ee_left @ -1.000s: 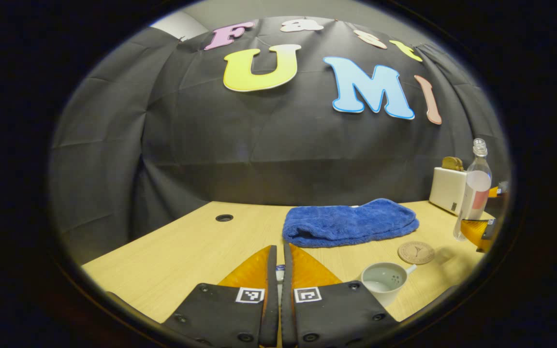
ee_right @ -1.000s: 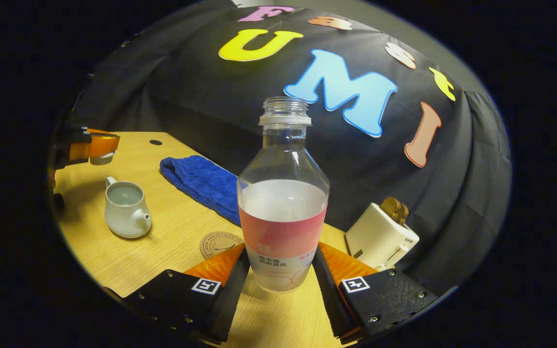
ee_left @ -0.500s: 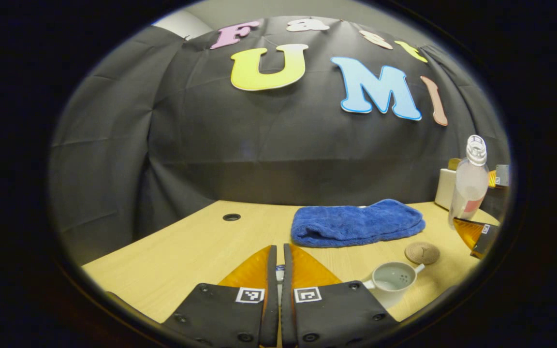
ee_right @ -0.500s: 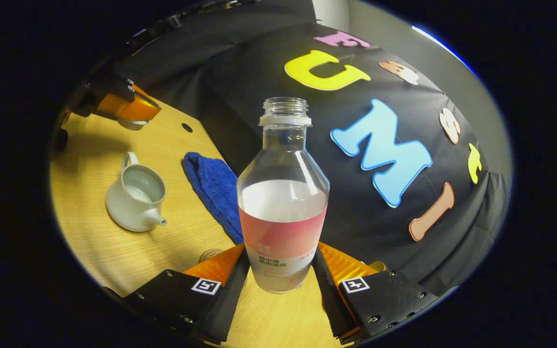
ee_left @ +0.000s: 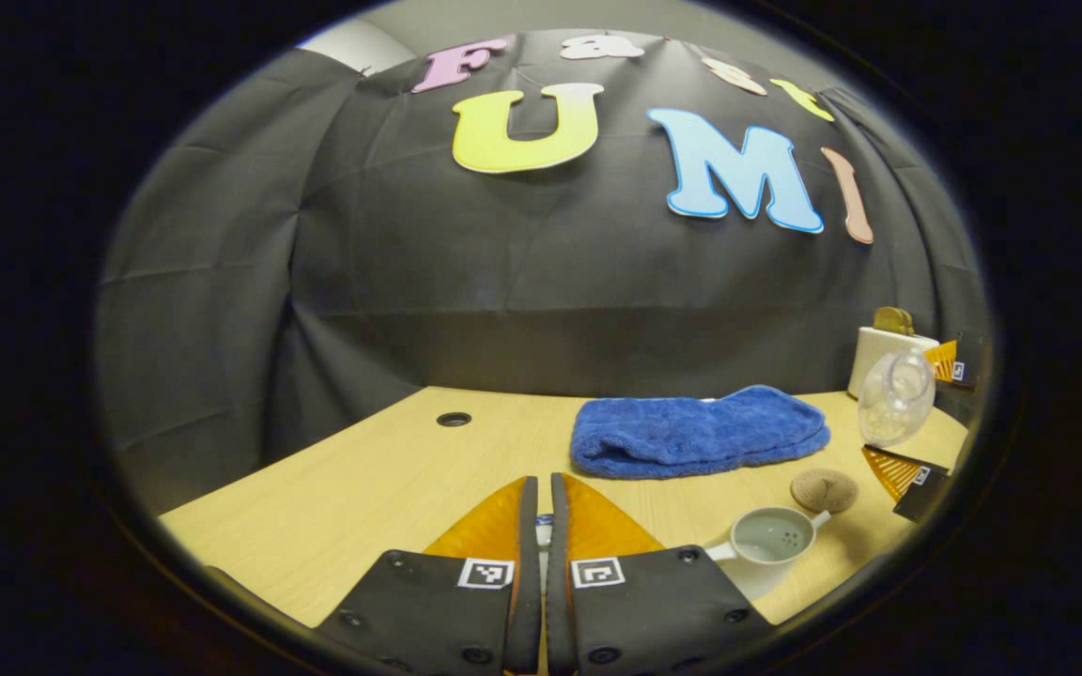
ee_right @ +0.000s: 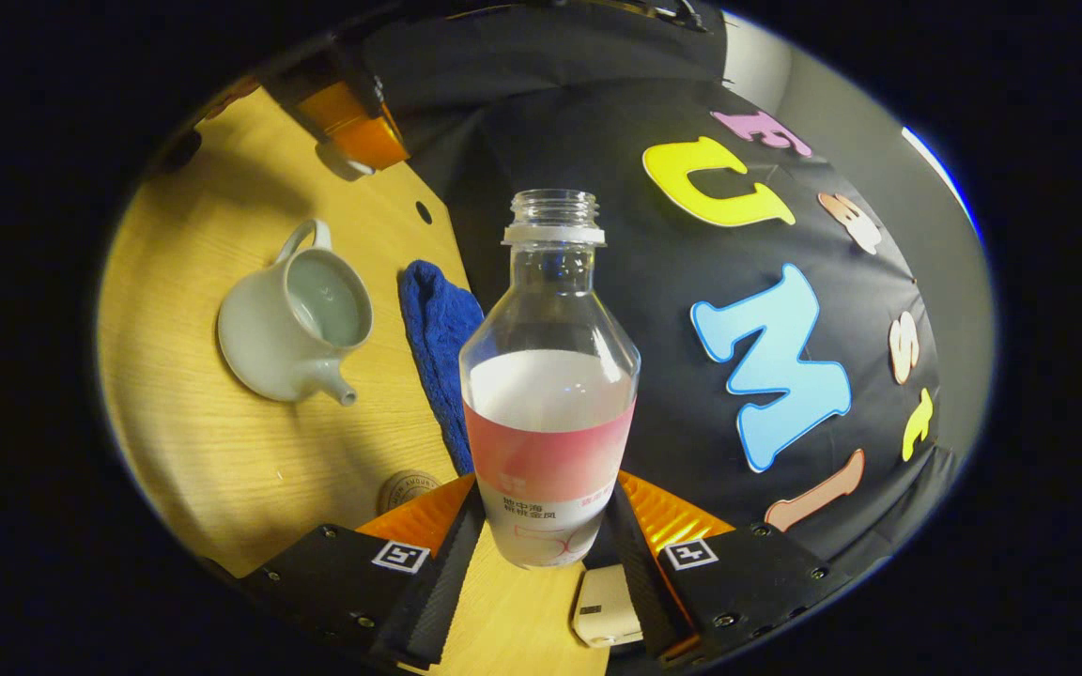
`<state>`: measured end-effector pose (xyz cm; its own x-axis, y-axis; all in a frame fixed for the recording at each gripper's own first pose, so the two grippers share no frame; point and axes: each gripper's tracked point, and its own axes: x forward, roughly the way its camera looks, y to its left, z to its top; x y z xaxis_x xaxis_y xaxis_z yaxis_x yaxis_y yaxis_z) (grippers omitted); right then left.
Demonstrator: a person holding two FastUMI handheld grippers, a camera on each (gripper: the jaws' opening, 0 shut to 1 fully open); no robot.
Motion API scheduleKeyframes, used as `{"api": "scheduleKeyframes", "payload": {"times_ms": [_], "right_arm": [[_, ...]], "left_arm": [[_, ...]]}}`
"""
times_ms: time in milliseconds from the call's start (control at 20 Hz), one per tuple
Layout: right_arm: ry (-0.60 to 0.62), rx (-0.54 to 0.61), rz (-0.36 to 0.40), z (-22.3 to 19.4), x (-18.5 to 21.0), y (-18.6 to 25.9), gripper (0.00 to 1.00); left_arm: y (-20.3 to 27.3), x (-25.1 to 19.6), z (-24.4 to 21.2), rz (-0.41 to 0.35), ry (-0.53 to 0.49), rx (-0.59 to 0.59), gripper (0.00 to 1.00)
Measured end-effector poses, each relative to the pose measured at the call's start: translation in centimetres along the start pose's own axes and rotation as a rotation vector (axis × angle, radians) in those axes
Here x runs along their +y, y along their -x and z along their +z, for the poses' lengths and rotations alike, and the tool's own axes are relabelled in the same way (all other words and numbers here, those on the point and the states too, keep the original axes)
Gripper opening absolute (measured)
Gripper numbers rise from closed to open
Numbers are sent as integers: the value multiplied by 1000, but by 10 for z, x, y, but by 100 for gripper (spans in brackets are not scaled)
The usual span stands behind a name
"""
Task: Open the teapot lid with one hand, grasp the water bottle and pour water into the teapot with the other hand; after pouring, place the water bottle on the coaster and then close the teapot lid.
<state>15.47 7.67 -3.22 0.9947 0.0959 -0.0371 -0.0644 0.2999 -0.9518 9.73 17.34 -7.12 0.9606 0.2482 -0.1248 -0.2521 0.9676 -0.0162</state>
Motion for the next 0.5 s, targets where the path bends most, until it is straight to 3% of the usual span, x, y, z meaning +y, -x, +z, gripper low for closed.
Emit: {"api": "scheduleKeyframes", "payload": {"times_ms": [500], "right_arm": [[266,18,-50,-2,3,-17,75]], "left_arm": [[-1,0,-3,3,0,7,10]]}}
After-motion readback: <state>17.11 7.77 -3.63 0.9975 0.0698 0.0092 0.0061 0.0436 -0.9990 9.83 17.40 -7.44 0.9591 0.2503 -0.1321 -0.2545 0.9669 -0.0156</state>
